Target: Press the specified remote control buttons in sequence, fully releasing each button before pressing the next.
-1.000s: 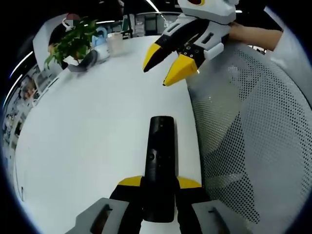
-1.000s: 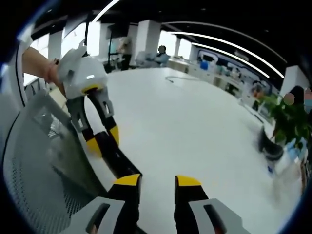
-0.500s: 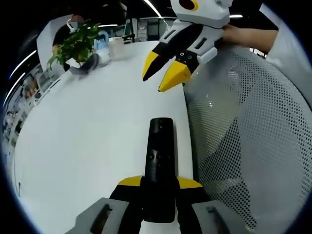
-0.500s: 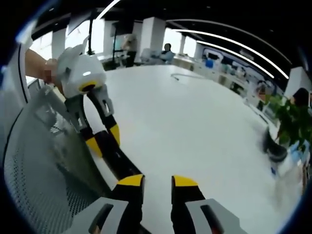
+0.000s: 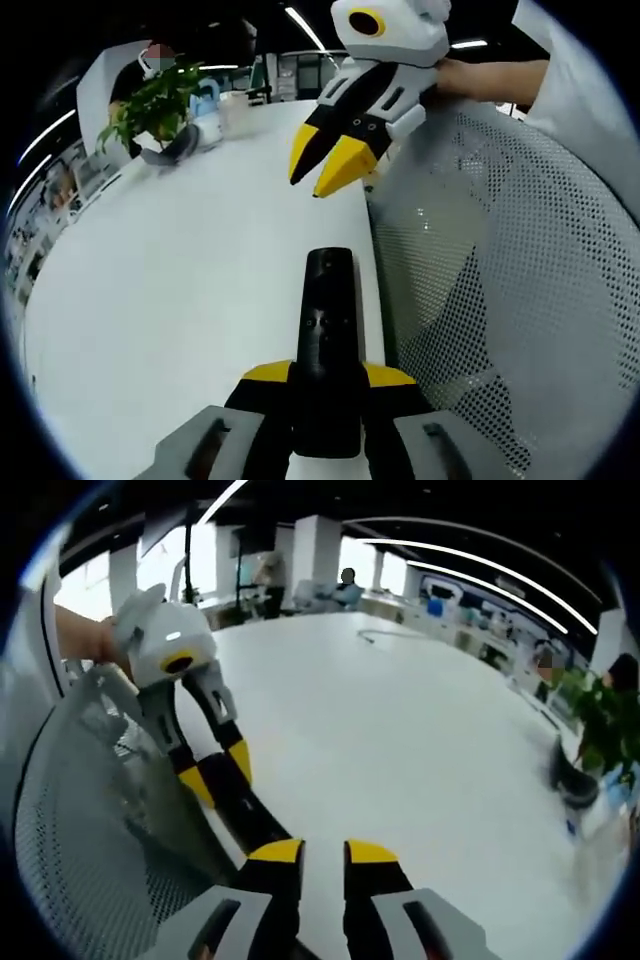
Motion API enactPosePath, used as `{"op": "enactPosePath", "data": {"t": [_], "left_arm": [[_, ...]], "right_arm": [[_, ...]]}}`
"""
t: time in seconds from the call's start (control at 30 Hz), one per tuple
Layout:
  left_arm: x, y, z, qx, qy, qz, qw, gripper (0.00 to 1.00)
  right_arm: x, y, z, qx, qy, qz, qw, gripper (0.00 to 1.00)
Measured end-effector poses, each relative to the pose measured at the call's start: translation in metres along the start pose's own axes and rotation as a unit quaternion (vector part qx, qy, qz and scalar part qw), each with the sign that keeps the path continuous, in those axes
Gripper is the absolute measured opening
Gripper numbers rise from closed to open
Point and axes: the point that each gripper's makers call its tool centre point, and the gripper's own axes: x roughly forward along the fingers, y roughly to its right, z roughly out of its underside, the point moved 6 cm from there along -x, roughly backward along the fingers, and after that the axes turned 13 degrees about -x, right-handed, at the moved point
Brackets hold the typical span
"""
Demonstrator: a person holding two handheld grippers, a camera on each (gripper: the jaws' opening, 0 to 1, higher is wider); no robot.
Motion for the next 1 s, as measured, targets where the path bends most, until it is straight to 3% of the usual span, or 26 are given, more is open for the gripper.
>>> {"op": "enactPosePath", "data": {"t": [0.3,0.6,1.0], "left_arm": [[0.0,-0.001,0.001,0.002,0.019,0.02,0.9996,0.24],[-0.001,-0.003,0.003,-0.01,0.045,0.032,0.9984,0.24],[0.0,-0.003,0.004,0.006,0.054,0.031,0.9981,0.24]], "right_arm": [[0.001,-0.004,-0.001,0.012,0.008,-0.022,0.9996,0.09],[0.004,-0.008,0.002,0.015,-0.005,-0.04,0.9991,0.06],[0.008,-0.016,0.003,-0.004,-0.026,-0.065,0.9975,0.04]]}}
